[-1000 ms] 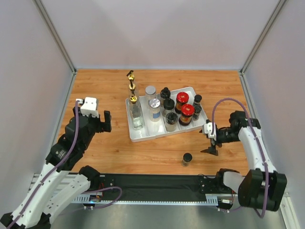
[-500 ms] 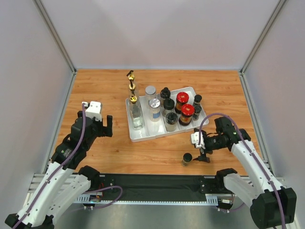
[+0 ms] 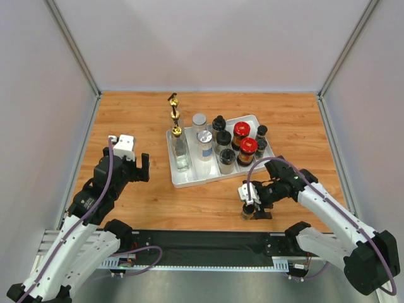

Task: Organize the condiment bottles
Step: Pick up the bottle from the center of the board.

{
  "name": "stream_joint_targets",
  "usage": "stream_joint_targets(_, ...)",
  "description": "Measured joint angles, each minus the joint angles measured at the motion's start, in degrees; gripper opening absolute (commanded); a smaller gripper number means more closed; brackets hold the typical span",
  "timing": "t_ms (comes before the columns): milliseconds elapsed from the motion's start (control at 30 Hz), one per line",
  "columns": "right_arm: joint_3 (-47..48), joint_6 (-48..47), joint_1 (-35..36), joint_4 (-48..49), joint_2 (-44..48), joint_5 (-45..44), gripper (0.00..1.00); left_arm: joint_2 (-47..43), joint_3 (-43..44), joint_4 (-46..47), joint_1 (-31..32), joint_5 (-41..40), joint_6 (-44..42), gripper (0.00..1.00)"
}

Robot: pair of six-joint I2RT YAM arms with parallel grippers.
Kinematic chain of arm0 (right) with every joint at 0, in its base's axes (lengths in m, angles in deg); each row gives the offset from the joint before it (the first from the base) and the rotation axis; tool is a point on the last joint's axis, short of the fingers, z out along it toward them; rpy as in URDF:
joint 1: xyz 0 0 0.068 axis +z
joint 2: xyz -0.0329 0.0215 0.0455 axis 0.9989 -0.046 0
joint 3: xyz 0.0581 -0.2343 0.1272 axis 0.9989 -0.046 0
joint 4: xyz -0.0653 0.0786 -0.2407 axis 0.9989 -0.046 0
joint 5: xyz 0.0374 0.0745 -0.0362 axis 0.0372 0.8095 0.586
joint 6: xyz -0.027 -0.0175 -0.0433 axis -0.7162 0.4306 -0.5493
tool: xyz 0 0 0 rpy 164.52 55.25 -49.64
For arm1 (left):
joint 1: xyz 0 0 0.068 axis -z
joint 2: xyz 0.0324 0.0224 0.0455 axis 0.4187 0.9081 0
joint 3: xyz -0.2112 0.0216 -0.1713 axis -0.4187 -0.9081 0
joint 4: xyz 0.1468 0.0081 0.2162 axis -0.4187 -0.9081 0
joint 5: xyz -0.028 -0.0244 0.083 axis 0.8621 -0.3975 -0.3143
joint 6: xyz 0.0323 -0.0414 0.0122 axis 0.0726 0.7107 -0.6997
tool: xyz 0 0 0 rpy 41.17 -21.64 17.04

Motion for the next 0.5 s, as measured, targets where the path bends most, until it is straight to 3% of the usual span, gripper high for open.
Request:
stream_joint_targets(100,-0.04,2.69,3.91,2.56,-1.18,-2.36,0.76,-0.07,-0.02,0.02,0.0,0.15,0.0,1.0)
stream_joint_targets(333,-0.02,7.02,6.62,5.53,-1.88,-6.01,0.31,-0.37,-0.04,0.04,0.0,0.79,0.0,1.0)
stream_joint_targets(500,0.0,9.29,6.67,5.88,-1.22,-7.54,0.14,-0.83,-0.07,0.04,0.0,1.09,0.0,1.0)
